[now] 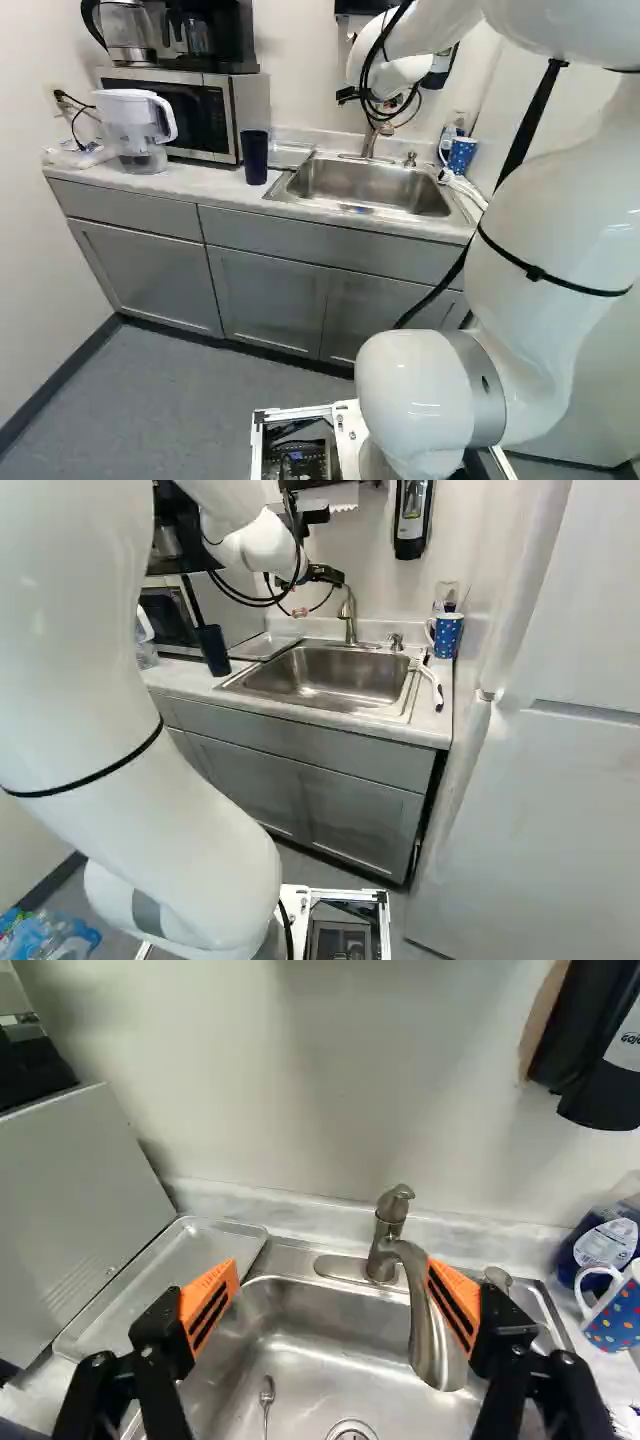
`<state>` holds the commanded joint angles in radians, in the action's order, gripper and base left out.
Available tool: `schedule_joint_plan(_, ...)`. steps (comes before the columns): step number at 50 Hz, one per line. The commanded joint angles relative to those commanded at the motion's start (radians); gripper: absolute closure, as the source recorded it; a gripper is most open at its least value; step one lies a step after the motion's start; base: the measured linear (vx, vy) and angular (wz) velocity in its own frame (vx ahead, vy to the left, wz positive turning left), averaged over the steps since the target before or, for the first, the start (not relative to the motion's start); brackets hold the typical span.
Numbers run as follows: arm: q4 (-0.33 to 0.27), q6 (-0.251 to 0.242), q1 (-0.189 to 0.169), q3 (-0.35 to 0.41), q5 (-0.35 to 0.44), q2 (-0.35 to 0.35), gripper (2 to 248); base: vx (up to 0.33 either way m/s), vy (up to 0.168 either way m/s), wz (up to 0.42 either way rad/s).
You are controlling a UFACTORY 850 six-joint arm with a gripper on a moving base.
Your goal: Rinse the cup and place it in the tray
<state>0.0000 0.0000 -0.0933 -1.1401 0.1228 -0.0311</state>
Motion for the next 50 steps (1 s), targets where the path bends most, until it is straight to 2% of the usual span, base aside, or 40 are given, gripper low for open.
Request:
schedule_joint_plan(29,0.0,0.0,0.004,-0.097,-0.064,-0.093,3,0.0,0.0,0.0)
schedule_joint_plan(50,0.0,0.0,0.008,-0.172,-0.064,-0.162,3,0.0,0.0,0.0)
